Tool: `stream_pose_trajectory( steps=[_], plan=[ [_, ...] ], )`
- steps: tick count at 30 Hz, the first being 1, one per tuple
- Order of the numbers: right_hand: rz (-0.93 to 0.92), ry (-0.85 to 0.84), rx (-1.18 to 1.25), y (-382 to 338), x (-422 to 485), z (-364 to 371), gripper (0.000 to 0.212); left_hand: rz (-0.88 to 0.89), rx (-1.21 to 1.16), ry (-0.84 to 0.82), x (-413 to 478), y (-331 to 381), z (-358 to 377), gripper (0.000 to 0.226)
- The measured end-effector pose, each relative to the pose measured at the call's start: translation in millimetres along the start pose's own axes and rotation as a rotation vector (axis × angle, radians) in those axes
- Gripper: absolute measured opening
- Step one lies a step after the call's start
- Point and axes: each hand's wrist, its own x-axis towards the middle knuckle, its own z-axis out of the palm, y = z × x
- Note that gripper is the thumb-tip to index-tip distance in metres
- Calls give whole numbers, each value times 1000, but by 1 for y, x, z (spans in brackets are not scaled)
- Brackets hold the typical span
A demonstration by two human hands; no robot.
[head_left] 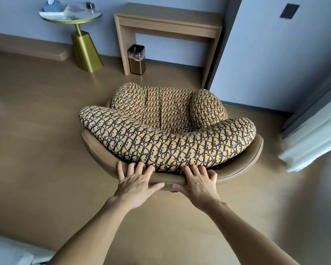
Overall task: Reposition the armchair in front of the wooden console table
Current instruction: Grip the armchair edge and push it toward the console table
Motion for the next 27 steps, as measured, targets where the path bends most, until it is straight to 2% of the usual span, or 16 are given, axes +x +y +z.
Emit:
stream_pose_trajectory(
  steps=[5,14,19,27],
  plan=[
    [0,-20,-4,-7,9,1,78,3,32,35,7,-10,-1,78],
    [-21,-5,-12,-1,33,-2,82,9,64,125,27,-14,-1,71],
    [-37,85,35,8,52,1,77,-1,72,135,47,-12,-6,76],
    [-47,62,-9,26,109,-3,70,-1,77,109,102,-16,-20,84]
  ],
)
